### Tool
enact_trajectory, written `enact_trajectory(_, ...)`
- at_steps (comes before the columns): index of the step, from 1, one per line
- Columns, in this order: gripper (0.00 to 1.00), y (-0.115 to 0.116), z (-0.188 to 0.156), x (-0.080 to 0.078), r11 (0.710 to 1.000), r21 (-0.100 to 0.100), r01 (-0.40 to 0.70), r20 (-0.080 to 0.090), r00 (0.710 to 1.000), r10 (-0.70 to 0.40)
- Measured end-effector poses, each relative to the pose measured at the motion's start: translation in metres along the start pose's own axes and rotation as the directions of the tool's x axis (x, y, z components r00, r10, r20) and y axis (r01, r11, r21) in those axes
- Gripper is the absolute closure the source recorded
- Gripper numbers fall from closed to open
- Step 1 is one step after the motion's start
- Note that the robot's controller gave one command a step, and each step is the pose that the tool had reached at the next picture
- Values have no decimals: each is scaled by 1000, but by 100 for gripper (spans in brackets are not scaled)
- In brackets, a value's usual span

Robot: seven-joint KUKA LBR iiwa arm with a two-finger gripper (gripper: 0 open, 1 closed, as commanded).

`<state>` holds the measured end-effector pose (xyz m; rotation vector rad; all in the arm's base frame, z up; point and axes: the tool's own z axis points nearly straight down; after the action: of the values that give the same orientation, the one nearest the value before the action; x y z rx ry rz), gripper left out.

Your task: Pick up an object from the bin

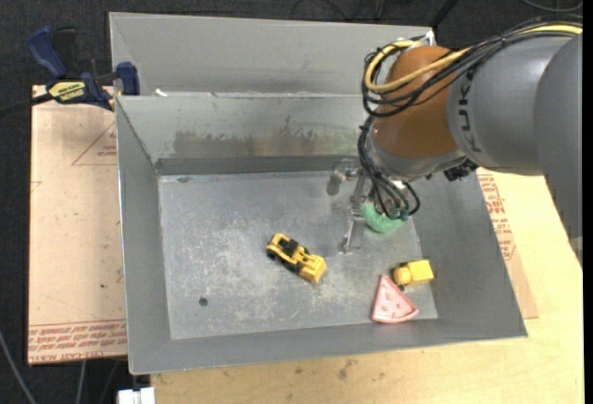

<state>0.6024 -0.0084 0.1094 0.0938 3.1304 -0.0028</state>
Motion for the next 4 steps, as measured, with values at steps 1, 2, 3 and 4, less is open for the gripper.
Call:
enact_trajectory(1,0,22,30,-6,995,-6,-99,-11,995,98)
enact_trajectory(2,0,21,33,-14,987,0,-164,-7,986,164)
enact_trajectory(3,0,43,35,17,989,-4,147,-8,989,-147)
enact_trajectory(4,0,54,35,24,998,-4,67,-8,998,-67)
